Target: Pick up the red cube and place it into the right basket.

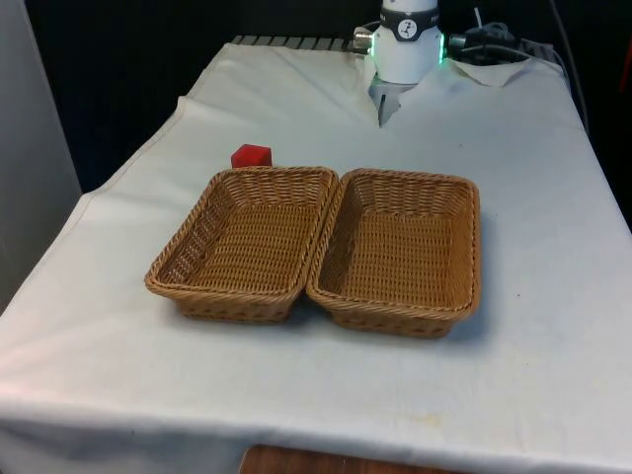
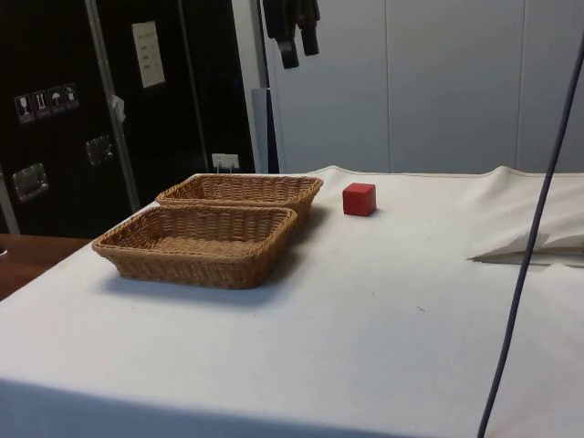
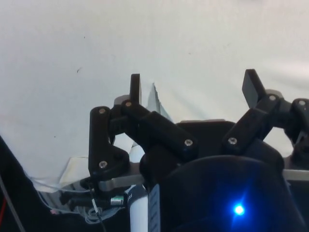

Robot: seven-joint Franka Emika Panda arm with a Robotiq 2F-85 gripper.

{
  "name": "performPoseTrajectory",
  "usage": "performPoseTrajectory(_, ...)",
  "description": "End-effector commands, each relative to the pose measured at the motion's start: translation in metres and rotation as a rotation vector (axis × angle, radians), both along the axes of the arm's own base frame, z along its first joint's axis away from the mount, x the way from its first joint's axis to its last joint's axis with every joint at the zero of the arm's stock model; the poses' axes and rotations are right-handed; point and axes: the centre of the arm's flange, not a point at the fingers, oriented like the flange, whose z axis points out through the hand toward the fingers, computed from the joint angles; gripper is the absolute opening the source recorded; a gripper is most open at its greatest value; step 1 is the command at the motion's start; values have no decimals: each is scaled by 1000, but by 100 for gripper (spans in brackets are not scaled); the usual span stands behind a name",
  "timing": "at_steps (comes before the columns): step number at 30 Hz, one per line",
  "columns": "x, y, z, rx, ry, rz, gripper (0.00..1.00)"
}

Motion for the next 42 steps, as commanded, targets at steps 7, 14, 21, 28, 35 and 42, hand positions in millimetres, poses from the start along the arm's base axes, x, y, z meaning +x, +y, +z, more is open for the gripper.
performPoseTrajectory(7,-6,-1,-19,0,-34,-29,100)
performPoseTrajectory(14,-15,-4,-36,21,-59,-38,100)
performPoseTrajectory(21,-29,-9,-48,50,-80,-40,100)
performPoseTrajectory(28,-42,-21,-60,87,-96,-41,100)
performPoseTrajectory(35,-50,-36,-72,130,-102,-41,100)
performPoseTrajectory(42,-59,-57,-89,161,-103,-38,100)
